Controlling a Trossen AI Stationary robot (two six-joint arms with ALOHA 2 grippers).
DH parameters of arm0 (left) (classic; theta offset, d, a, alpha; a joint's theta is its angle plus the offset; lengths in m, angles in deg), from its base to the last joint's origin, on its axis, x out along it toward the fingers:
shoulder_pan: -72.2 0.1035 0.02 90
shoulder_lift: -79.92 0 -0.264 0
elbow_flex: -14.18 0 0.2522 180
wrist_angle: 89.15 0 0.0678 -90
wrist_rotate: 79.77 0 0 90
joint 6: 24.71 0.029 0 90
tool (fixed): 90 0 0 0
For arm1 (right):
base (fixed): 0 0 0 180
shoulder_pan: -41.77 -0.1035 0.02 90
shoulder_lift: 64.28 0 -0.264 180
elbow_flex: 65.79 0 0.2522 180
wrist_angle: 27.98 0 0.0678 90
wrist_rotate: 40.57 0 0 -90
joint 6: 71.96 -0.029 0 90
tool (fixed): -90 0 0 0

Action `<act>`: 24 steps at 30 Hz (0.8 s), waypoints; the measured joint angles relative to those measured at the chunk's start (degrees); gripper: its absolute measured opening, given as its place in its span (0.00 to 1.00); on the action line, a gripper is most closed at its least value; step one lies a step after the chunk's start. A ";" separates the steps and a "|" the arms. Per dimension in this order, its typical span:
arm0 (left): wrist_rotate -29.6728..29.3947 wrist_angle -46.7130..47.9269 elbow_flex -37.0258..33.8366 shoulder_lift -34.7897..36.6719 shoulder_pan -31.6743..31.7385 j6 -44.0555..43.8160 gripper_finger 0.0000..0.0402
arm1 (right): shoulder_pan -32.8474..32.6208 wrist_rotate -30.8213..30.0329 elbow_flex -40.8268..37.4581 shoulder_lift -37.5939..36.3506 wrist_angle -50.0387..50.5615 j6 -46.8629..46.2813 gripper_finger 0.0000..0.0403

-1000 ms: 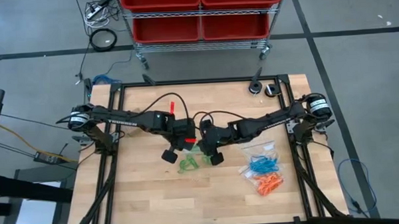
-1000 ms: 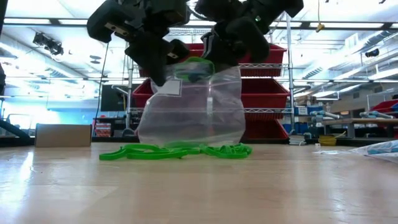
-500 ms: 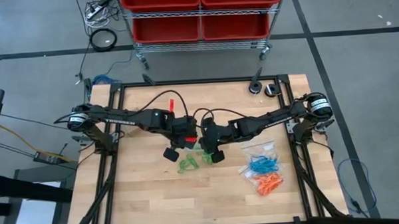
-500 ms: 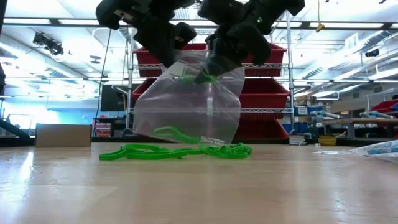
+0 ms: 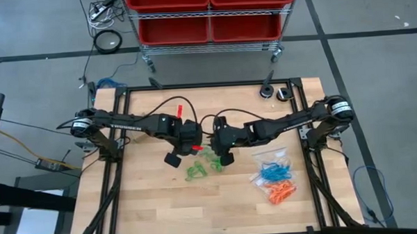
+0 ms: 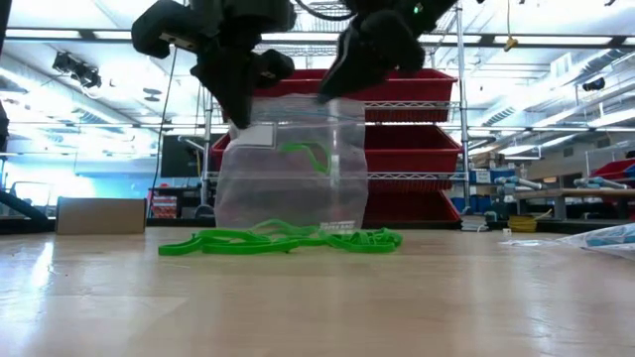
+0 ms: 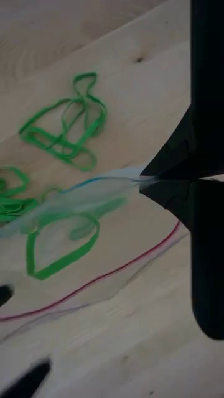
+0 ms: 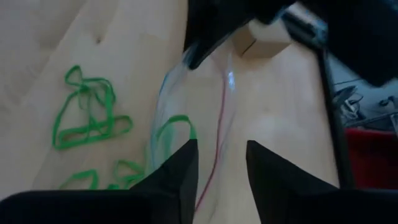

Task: Sort rubber bands
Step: Put the green rubber band into the transparent zip bag

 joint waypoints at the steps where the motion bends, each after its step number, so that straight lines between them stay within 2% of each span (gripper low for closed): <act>1: -0.24 0.08 0.00 0.01 0.02 -0.16 0.00 | -0.11 -0.21 0.00 -0.67 0.15 -0.01 0.31; 8: -3.05 1.09 -0.02 1.87 1.18 -1.56 0.00 | -1.26 -3.45 -0.02 -7.79 7.55 -3.61 0.31; 15: -2.99 1.76 -1.48 5.90 4.07 -2.94 0.00 | -1.63 -0.15 -7.44 -10.50 10.24 -11.42 0.31; 20: -2.95 0.28 -8.66 6.97 4.76 -4.02 0.00 | -1.91 5.71 -16.51 -9.54 -1.02 -15.24 0.31; 24: -3.01 -4.16 -14.79 7.29 4.78 -6.09 0.00 | -2.79 7.25 -22.19 -8.48 -13.49 -15.15 0.31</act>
